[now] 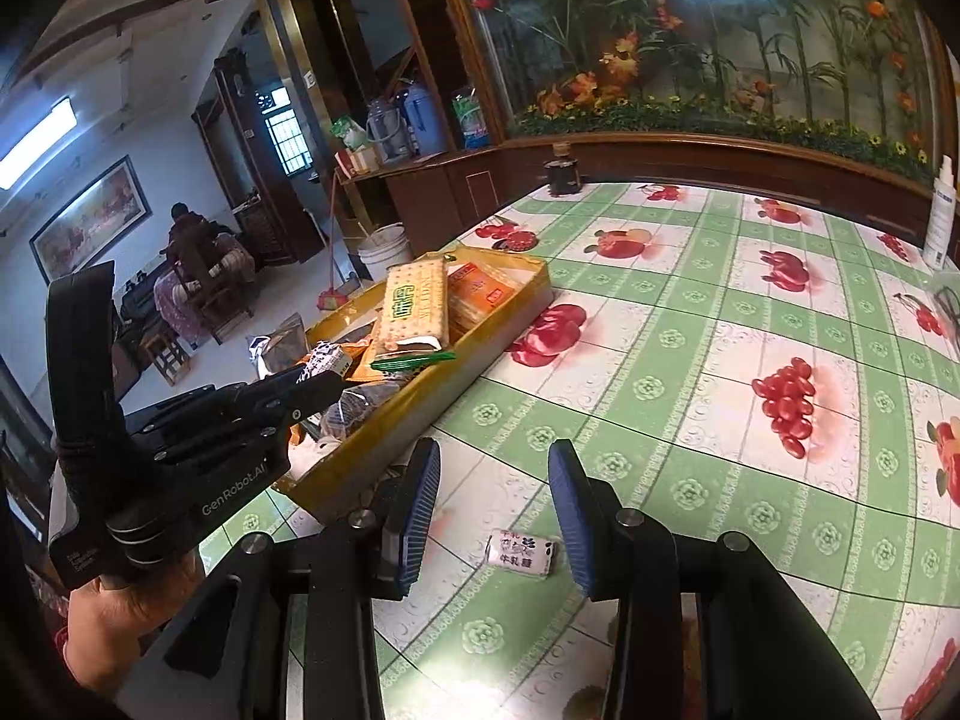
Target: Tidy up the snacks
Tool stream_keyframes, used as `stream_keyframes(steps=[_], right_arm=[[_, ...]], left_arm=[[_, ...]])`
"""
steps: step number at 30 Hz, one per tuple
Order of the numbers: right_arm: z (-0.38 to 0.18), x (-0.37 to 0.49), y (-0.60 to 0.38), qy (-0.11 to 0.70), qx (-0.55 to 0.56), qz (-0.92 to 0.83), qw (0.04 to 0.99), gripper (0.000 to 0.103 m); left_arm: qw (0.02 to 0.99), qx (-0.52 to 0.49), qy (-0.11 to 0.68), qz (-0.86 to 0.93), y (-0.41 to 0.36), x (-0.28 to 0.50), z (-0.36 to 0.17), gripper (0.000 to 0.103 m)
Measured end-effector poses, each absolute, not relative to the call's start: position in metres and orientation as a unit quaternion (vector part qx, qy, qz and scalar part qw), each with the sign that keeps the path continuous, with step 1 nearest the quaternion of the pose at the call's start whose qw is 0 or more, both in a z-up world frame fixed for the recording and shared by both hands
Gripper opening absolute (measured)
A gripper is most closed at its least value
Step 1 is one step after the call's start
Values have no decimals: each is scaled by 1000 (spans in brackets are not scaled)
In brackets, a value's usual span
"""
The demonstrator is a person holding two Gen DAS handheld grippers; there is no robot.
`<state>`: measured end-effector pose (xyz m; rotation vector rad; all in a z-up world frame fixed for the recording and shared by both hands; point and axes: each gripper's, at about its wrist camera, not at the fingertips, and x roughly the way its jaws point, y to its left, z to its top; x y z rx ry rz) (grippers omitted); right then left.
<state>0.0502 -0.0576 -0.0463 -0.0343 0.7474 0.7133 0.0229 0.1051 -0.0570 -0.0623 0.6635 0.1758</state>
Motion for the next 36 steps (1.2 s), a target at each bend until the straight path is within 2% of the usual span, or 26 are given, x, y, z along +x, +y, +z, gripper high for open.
stream_keyframes(steps=[7,18,21,24,26,27,28,36], right_arm=[[-56,56,-44,370,-29,348,861,40],[-115,54,-32,436,-91,328,833,40],[-123,53,-27,443,-115,324,828,46],[-123,49,-26,436,-127,323,830,47],[-123,49,-26,435,-130,321,831,44],[-123,49,-27,435,-127,321,832,38],[-122,50,-27,435,-125,322,832,37],[-107,52,-21,422,-111,334,836,37]], left_arm=[[939,-49,324,102,129,18,-57,18],[940,-58,324,93,131,21,-59,18],[940,-62,323,91,132,22,-59,18],[940,-63,323,91,133,22,-58,18],[940,-63,324,89,133,22,-59,18],[940,-63,325,88,132,22,-59,18],[940,-63,325,88,133,22,-59,18],[939,-67,326,89,138,22,-60,18]])
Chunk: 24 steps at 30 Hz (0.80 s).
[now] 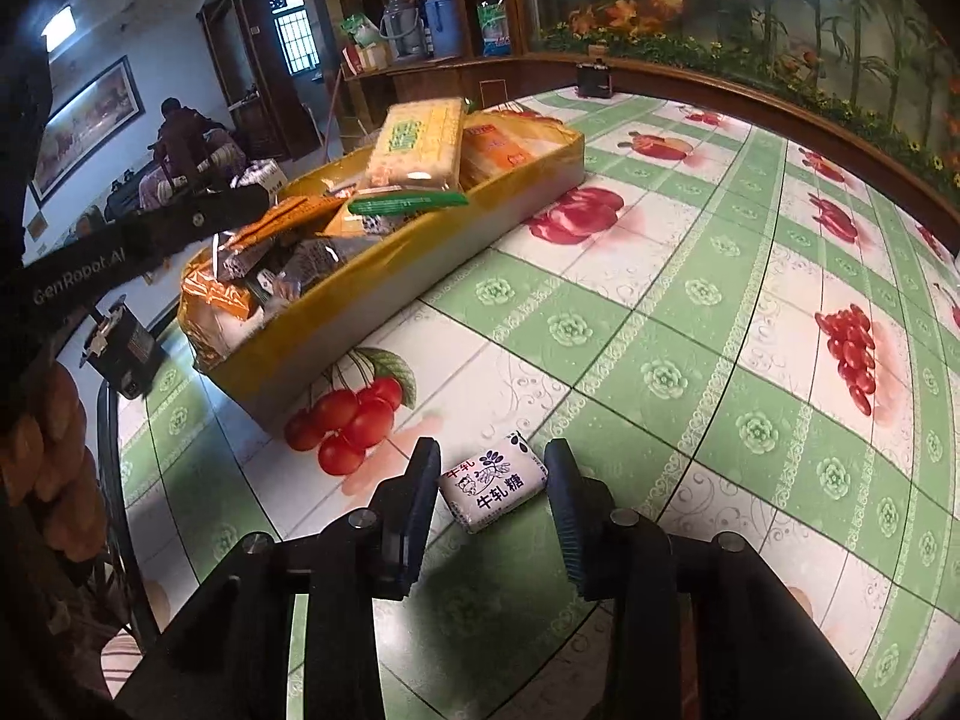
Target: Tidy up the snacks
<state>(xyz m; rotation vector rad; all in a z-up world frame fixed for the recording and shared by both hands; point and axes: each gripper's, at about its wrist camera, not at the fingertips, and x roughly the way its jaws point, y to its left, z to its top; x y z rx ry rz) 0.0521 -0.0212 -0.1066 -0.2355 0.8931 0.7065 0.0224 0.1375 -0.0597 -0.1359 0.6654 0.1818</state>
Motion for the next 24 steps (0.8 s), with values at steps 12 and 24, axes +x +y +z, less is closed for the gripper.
stream_keyframes(steps=[12,24], right_arm=[[-81,60,13,395,-102,365,837,37],[-52,79,69,359,-101,401,837,37]], left_arm=[[938,-73,322,105,159,20,-60,18],[935,-78,323,125,182,23,-60,18]])
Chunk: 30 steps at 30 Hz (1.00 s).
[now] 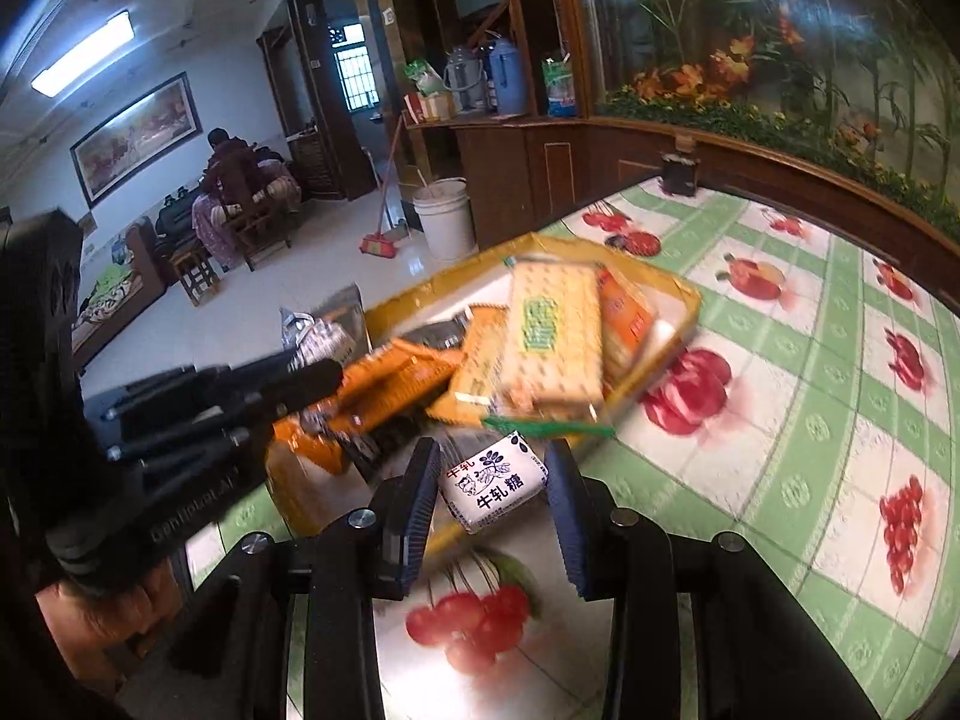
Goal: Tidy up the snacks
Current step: 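Carry the nougat candy over the box with the right gripper while the left holds its candy there, then open both grippers to drop the candies into the box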
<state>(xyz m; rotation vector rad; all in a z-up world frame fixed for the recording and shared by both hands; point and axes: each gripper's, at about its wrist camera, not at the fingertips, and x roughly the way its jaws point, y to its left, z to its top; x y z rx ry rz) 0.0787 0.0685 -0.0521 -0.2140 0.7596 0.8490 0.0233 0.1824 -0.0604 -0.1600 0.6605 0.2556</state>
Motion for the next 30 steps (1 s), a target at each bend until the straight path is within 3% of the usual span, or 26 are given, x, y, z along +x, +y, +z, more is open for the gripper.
stream_keyframes(steps=[30], right_arm=[[-53,134,125,348,-100,402,841,39]], left_arm=[[921,-72,353,150,205,59,-75,18]])
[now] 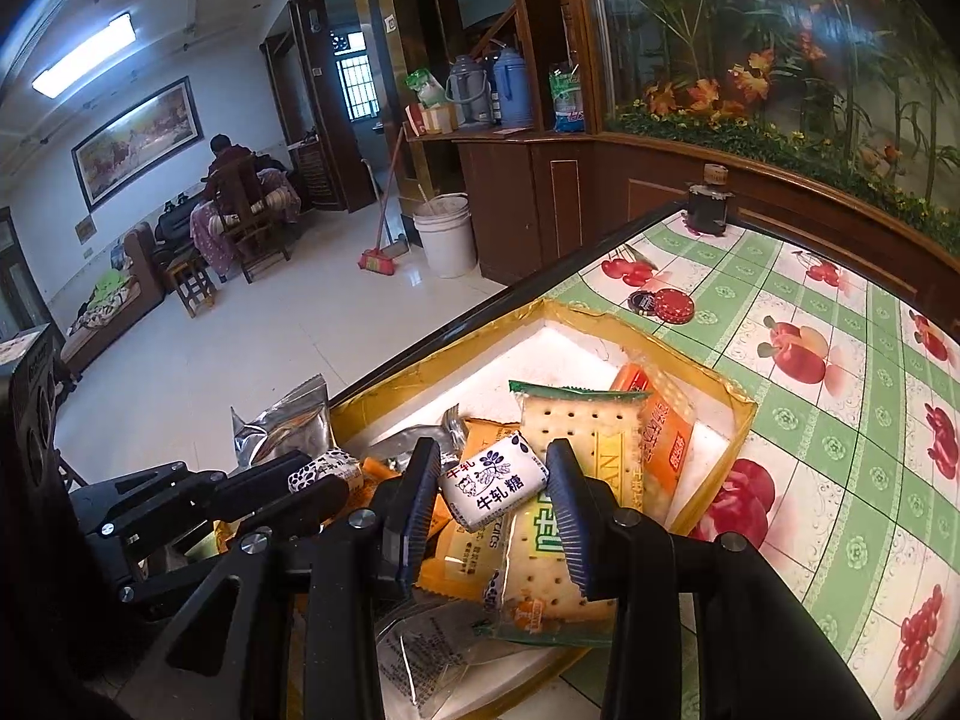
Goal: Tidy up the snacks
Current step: 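Open both grippers to drop the candies into the box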
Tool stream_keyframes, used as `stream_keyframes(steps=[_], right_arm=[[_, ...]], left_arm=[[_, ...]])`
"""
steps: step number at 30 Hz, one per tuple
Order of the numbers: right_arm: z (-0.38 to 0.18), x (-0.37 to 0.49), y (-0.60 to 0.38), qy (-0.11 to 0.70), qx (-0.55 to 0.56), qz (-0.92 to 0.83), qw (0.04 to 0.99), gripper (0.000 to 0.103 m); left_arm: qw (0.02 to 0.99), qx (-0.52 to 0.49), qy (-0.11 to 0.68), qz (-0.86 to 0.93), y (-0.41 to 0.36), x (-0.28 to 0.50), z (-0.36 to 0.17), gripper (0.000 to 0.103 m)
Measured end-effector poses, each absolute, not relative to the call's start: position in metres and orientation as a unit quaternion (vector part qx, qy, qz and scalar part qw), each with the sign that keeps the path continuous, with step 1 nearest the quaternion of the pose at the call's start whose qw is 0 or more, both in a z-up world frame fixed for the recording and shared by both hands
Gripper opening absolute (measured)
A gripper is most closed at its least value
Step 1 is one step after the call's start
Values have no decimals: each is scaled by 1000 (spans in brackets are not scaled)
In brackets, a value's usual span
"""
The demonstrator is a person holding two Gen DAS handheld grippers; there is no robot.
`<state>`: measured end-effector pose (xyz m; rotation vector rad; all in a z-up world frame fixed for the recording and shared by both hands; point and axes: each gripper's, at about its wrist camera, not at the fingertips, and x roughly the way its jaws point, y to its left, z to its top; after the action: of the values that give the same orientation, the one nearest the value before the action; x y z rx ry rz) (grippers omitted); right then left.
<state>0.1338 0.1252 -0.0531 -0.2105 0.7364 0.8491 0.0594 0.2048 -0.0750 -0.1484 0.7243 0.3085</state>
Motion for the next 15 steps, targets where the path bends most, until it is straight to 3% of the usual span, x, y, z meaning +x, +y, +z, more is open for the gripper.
stream_keyframes(steps=[5,7,9,10,15], right_arm=[[-52,138,126,345,-103,393,846,42],[-50,138,123,342,-101,389,850,64],[-45,136,117,334,-93,387,854,78],[-43,135,114,331,-89,387,856,79],[-28,129,89,318,-71,377,867,79]], left_arm=[[919,-77,356,151,206,64,-75,19],[919,-80,354,151,205,63,-73,29],[921,-81,348,157,205,60,-70,72],[923,-82,342,157,204,58,-67,81],[932,-70,317,161,197,49,-50,84]])
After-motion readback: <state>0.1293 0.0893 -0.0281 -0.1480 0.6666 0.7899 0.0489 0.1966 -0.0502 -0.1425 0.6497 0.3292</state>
